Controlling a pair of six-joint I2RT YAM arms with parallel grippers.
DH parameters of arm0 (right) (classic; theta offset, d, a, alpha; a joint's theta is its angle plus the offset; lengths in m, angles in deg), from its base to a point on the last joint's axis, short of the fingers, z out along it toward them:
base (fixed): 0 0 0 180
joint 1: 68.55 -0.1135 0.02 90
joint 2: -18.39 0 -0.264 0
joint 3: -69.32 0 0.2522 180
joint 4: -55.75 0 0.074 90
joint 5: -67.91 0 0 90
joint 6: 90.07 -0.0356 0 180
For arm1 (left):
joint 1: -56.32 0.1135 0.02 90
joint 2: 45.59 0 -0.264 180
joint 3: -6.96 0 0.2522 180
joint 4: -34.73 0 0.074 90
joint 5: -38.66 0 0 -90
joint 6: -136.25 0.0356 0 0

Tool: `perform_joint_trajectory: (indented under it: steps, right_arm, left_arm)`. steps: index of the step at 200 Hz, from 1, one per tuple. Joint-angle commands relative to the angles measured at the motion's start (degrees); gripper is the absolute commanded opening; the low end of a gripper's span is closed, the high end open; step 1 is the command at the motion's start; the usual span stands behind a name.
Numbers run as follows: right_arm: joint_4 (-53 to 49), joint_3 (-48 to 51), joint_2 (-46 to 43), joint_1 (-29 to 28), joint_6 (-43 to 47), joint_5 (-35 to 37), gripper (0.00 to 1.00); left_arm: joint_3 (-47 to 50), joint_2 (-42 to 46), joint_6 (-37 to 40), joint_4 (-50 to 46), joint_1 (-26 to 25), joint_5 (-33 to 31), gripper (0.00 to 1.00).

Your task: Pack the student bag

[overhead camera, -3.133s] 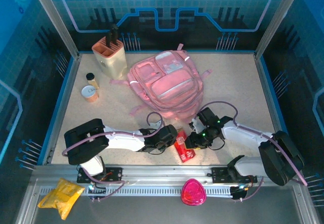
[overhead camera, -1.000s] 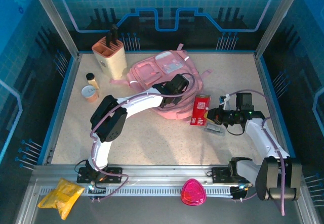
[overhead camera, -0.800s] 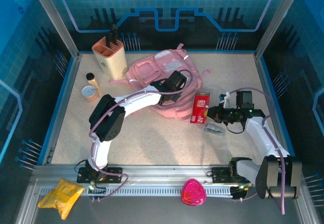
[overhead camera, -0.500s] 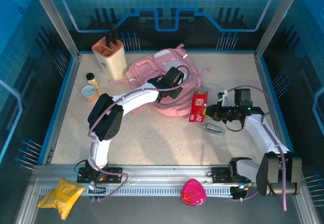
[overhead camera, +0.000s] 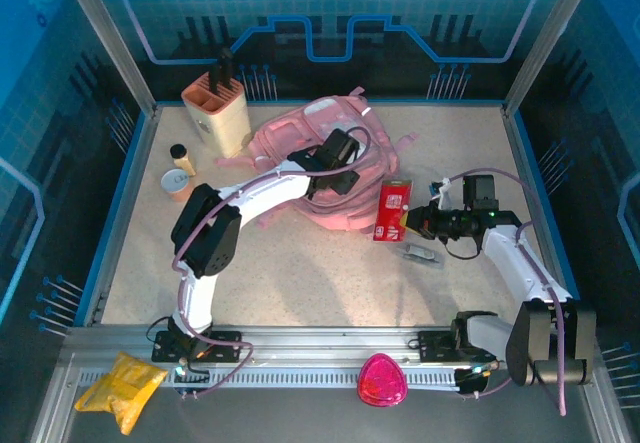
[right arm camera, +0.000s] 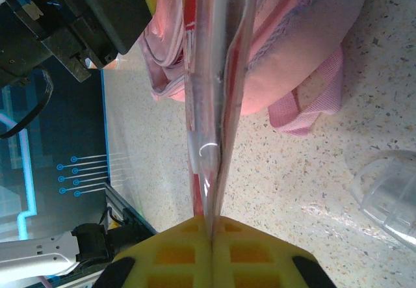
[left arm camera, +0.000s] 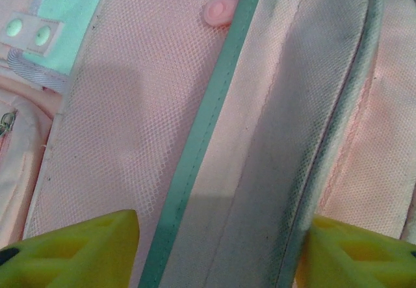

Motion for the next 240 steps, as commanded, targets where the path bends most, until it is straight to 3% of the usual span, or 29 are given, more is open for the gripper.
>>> perform_joint_trajectory:
  steps: [1, 152, 240]
  right_arm:
    - [-0.47, -1.95, 0.29, -0.69, 0.98, -0.01, 0.00]
    - [1.00, -2.31, 1.68, -0.97, -0.20, -1.18, 0.00]
    - [5.20, -3.48, 4.45, -4.39, -3.75, -0.68, 0.00]
  left_arm:
    - [1.53, 3.99, 0.36, -0.90, 1.85, 2.04, 0.63]
    - [5.13, 5.89, -1.48, 2.91, 5.49, 10.83, 0.80]
    - [2.25, 3.15, -3.78, 5.05, 5.42, 14.19, 0.89]
